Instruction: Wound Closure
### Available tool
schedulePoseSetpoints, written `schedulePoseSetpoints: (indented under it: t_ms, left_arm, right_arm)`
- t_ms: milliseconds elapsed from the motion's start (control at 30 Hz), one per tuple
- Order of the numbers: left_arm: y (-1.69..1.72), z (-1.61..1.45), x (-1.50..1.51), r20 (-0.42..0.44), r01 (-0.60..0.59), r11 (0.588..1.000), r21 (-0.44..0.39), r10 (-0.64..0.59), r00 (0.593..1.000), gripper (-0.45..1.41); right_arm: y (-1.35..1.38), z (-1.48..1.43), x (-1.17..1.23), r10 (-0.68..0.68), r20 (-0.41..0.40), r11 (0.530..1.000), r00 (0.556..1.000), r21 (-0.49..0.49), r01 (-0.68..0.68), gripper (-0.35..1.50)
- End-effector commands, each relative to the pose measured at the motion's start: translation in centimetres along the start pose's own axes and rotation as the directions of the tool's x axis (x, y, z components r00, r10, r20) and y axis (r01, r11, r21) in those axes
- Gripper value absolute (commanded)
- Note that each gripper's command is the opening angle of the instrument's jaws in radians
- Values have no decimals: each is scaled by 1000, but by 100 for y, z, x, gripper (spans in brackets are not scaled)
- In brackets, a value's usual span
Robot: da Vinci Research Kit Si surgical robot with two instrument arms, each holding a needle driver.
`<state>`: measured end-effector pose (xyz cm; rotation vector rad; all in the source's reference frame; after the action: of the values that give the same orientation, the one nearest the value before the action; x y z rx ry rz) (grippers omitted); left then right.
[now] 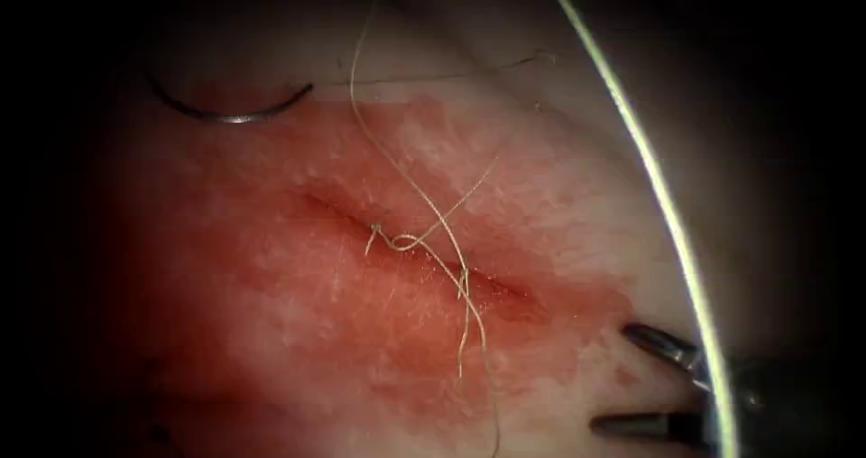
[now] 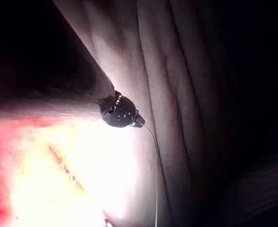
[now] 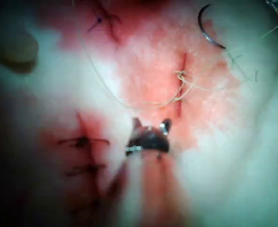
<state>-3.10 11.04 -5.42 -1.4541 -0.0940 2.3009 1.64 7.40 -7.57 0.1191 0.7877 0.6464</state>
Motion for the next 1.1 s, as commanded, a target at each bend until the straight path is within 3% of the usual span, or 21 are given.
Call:
schedulePoseSetpoints:
  t_ms: [33,267,533,600,700,767,1100]
  left_arm:
    - [7,4,12,-6,-8,1000,0,8,1000,-35]
    - [54,2,71,-55,-34,999,-29,32,998,-35]
    - [64,-9,84,-98,-29,999,-42,25,995,-35]
    - [67,-15,87,-125,-28,999,-46,22,992,-35]
    - [73,-20,91,-136,-34,998,-52,27,990,-35]
    - [76,-21,92,-141,-36,998,-58,27,990,-35]
    - [90,-23,102,-180,-20,996,-88,4,984,-35]
  right_arm:
    - [8,8,2,11,-24,1000,1000,-21,-12,86]
    - [32,37,33,54,-164,995,985,-72,-67,86]
    - [32,83,49,82,-219,995,972,-28,-91,89]
    - [31,106,53,106,-233,994,967,-3,-110,91]
    - [37,128,53,165,-240,985,957,1,-170,120]
    - [41,140,50,184,-245,982,952,2,-189,125]
    - [39,188,44,233,-270,972,934,68,-223,123]
